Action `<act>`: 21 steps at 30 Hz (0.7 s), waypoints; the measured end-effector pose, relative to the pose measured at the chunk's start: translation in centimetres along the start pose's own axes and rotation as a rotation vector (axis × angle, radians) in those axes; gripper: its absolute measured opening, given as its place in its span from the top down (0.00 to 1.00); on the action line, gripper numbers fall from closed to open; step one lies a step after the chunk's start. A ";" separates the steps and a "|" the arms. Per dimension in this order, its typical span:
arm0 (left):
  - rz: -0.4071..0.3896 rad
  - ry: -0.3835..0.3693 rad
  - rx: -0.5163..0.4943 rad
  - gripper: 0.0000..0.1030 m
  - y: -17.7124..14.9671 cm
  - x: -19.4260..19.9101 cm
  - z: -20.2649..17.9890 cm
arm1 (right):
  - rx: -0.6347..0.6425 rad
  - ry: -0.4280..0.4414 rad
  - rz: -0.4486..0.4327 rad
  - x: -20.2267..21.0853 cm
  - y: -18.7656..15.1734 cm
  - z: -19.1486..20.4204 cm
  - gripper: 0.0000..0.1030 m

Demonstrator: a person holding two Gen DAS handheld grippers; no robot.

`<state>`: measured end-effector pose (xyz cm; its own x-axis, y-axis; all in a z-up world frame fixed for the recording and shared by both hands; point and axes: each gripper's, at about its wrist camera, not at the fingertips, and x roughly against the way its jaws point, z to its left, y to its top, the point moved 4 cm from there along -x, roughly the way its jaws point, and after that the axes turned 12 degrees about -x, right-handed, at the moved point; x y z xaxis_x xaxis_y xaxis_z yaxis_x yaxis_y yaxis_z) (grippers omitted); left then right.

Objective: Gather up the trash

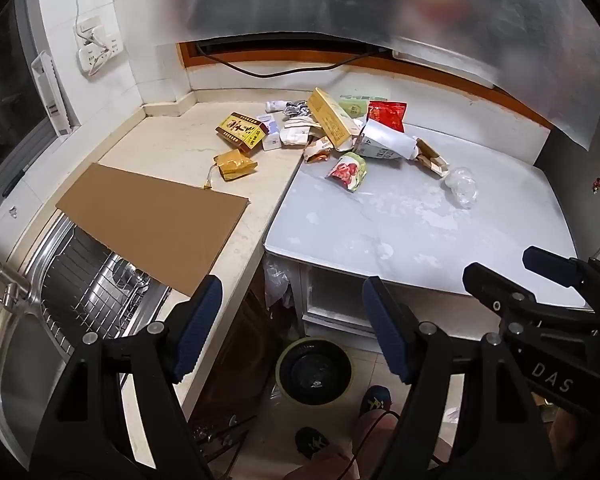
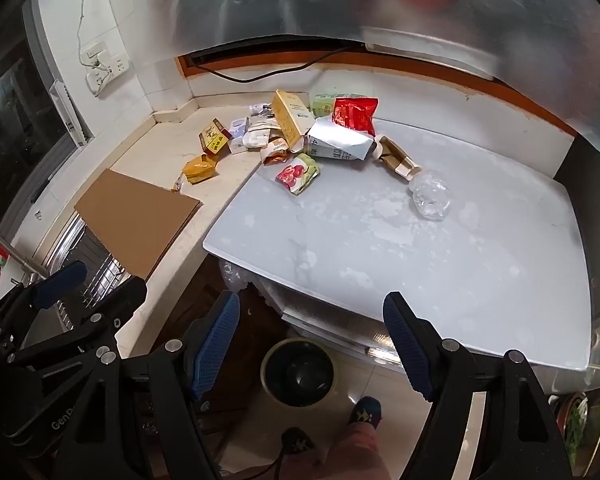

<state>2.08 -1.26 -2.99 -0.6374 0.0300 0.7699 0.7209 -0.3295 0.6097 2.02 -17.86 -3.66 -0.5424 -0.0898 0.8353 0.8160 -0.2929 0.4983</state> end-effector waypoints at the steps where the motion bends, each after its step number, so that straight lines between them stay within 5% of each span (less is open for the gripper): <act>1: -0.002 -0.002 -0.002 0.32 -0.1 0.1 0.0 | -0.001 -0.001 -0.002 0.2 0.0 -0.1 0.26; 21: -0.024 -0.026 -0.025 0.32 -0.1 1.4 -0.7 | -0.014 -0.038 -0.015 1.8 -0.4 -0.9 0.26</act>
<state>0.98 -1.85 -2.12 -0.6472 0.0630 0.7597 0.6981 -0.3515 0.6238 0.54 -18.71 -2.57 -0.5467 -0.0491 0.8359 0.8045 -0.3075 0.5081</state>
